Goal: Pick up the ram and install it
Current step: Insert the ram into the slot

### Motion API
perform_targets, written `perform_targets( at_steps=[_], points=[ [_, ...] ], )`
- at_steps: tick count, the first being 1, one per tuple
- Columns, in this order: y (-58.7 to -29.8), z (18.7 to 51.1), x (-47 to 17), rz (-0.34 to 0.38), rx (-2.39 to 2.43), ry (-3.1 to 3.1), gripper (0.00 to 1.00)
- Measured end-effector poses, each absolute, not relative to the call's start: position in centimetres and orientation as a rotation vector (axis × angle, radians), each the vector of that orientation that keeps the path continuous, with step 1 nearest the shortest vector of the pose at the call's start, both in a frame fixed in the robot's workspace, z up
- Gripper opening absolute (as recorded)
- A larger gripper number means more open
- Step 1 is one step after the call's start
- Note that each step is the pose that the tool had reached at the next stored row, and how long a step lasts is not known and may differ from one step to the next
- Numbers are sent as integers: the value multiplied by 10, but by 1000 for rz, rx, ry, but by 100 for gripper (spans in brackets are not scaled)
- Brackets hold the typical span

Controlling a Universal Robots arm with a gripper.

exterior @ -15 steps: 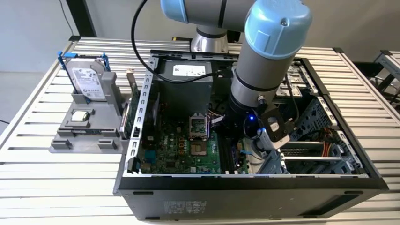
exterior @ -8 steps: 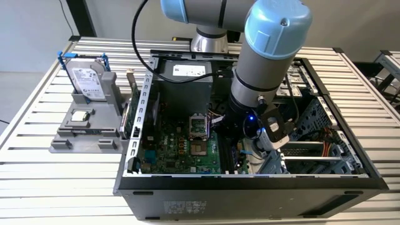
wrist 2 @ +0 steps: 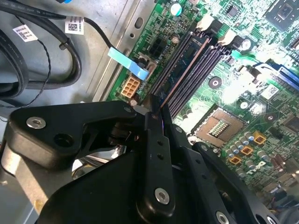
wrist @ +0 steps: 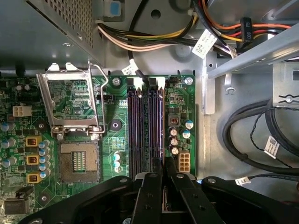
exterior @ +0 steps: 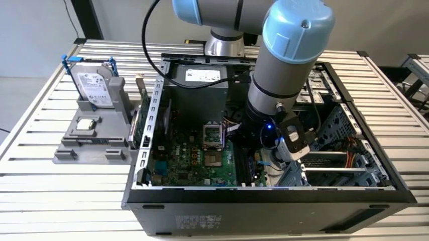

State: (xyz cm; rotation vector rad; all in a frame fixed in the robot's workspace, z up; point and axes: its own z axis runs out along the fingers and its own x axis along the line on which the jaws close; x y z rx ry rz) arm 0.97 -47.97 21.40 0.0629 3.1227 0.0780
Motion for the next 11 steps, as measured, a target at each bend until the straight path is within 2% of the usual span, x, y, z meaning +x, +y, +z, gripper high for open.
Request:
perform_targets(
  at_steps=[11],
  points=[
    [-479, 212, 11, 65, 64, 3141, 0]
  ],
)
